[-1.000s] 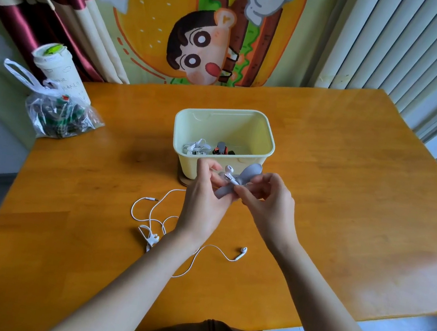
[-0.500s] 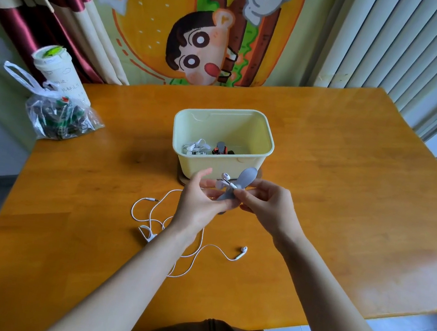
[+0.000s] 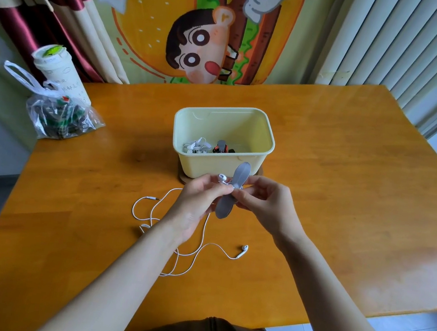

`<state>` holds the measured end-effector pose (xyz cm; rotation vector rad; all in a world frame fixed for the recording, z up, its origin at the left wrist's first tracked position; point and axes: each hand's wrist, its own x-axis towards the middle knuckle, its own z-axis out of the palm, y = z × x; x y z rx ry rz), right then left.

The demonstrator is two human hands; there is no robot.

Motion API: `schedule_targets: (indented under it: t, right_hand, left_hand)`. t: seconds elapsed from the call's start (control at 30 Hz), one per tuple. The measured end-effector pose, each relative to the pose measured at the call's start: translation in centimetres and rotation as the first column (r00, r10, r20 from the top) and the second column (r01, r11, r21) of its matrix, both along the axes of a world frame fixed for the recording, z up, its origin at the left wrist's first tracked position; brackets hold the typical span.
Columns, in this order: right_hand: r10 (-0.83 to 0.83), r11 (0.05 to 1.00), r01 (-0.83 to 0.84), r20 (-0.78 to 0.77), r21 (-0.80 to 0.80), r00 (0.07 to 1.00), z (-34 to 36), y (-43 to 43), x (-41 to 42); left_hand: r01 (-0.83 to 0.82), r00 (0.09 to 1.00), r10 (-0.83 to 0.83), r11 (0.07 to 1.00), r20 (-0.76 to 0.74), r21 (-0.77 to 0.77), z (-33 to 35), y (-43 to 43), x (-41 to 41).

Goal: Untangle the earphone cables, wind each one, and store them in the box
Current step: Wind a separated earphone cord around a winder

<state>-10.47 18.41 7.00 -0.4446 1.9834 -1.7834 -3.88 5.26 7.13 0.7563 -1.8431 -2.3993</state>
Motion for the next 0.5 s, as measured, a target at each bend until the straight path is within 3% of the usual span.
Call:
schedule_targets:
  t: [0.27,0.5]
  right_hand:
    - [0.005,1.000,-0.005,-0.099,0.003,0.995,0.49,-0.36,0.40]
    - [-0.031,0.992,0.058,-0.228,0.111,0.973,0.24,-0.56,0.19]
  left_hand:
    - [-0.057,0.998,0.057,0.998,-0.002,-0.002,0.41,0.15,-0.31]
    - [-0.071,0.996,0.072,0.997,-0.048,0.022,0.32,0.14,-0.53]
